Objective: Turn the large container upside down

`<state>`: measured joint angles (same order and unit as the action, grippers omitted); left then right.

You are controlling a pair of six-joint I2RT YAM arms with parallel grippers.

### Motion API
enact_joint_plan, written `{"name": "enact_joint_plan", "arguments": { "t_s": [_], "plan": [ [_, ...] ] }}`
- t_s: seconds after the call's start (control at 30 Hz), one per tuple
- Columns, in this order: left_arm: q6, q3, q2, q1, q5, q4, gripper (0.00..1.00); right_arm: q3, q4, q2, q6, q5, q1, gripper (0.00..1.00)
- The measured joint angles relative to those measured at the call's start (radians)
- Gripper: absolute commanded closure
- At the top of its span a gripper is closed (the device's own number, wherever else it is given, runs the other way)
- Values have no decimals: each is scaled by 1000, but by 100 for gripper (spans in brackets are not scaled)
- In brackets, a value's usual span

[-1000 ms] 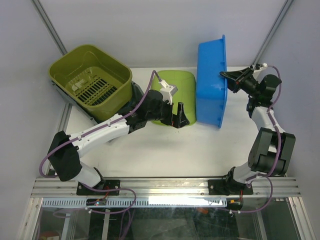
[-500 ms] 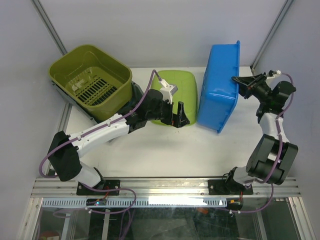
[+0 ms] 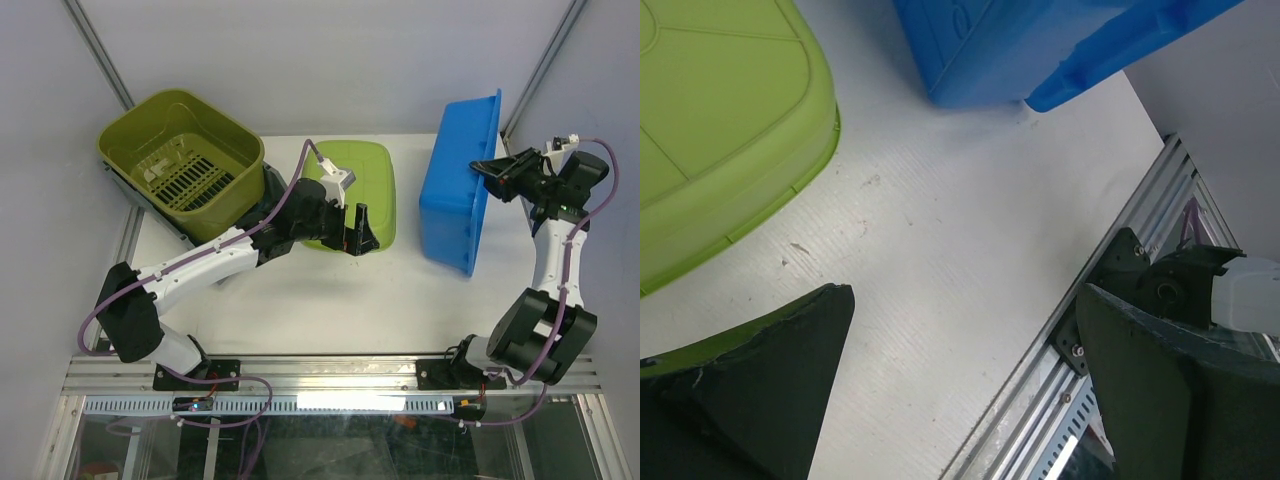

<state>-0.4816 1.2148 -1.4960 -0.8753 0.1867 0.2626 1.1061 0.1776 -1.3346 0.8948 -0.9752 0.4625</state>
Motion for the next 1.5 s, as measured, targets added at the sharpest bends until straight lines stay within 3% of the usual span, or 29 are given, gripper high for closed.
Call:
{"name": "enact_joint_plan", "arguments": {
  "t_s": [0.3,0.63,0.9,1.07,1.27,1.5],
  "plan": [
    [-1,5,-16,0,-1,0,1,-11,-21,29,28,26,-80,100],
    [-2,7,-20,13,-35,7,1,-130,-362,22,351,26,-280,100],
    [-2,7,18,34,-55,8,1,-165,-660,-56,578,52,-298,100],
    [-2,7,19,35,-51,8,1,-237,-797,-66,647,32,-264,100],
    [-1,8,19,35,-44,8,1,-315,-895,-29,733,-35,-120,100],
    [0,16,19,35,-21,8,1,-345,-815,32,703,-90,41,98]
  ]
}}
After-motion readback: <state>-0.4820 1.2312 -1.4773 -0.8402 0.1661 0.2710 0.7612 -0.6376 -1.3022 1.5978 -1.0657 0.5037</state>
